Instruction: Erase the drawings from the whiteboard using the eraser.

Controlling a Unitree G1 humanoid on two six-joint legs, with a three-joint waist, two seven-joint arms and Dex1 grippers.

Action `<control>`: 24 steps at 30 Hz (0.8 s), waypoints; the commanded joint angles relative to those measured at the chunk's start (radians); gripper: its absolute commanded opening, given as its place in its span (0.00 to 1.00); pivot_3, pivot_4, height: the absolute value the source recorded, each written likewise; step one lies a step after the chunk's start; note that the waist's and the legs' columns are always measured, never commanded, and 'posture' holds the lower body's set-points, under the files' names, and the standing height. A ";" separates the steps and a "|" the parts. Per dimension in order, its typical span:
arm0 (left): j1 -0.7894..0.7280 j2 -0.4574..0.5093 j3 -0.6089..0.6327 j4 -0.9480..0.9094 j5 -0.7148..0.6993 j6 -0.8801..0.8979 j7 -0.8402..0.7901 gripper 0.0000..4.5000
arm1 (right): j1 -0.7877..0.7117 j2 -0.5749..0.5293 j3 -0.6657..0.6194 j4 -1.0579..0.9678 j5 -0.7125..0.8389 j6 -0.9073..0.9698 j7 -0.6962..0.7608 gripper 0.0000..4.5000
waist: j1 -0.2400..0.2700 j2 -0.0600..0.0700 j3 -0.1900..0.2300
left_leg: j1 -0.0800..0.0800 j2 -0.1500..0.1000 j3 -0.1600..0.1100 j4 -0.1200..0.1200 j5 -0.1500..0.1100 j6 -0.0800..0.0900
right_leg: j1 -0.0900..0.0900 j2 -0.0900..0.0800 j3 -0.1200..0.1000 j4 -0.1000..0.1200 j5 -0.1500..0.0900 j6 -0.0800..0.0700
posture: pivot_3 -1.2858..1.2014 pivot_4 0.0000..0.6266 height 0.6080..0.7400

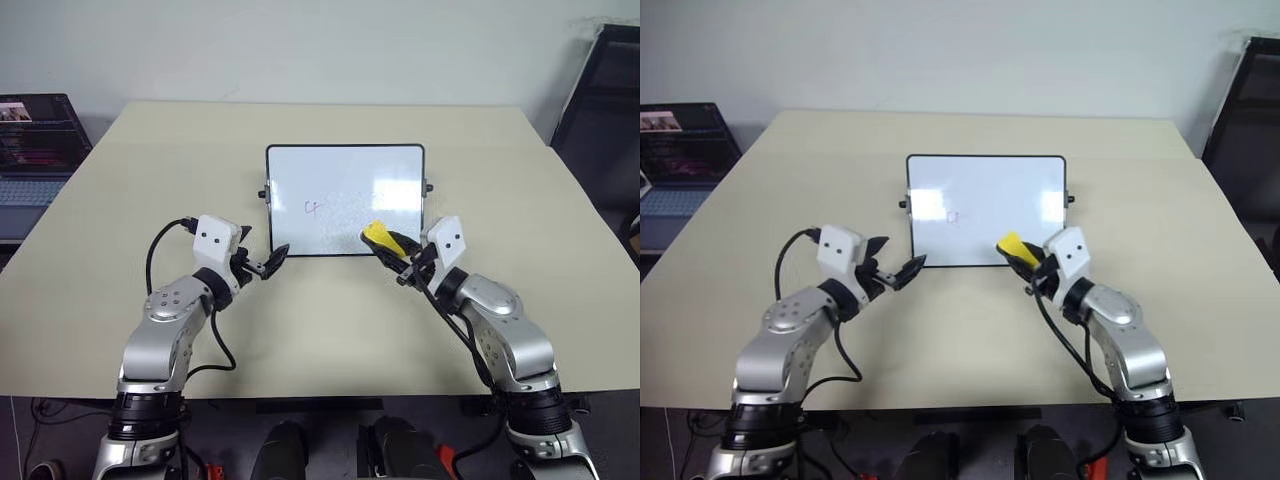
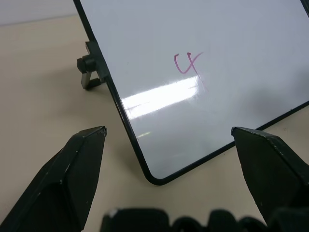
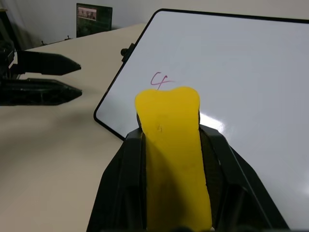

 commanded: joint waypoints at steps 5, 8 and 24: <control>-0.048 -0.010 0.017 -0.041 -0.024 -0.021 0.010 1.00 | -0.006 -0.016 0.053 -0.001 -0.036 -0.101 0.003 0.25 | 0.000 0.000 0.000 | 0.000 0.000 0.001 0.000 0.000 0.000 | 0.000 0.000 0.000 0.000 0.000 0.000 | 0.52 0.24 1.00; -0.057 -0.007 0.012 -0.055 -0.034 -0.004 0.003 1.00 | -0.042 -0.033 0.090 0.000 -0.068 -0.109 0.010 0.25 | 0.000 0.000 0.000 | 0.000 0.000 0.000 0.000 0.000 0.000 | 0.000 0.000 0.000 0.000 0.000 0.000 | 0.52 0.24 1.00; -0.060 0.086 -0.055 -0.026 0.005 0.061 -0.052 1.00 | -0.571 0.062 0.250 0.488 -0.320 -0.207 -0.065 0.25 | -0.004 0.000 0.000 | 0.000 0.000 0.000 0.000 0.000 0.000 | -0.001 0.000 -0.001 0.000 0.001 -0.002 | 0.52 0.24 1.00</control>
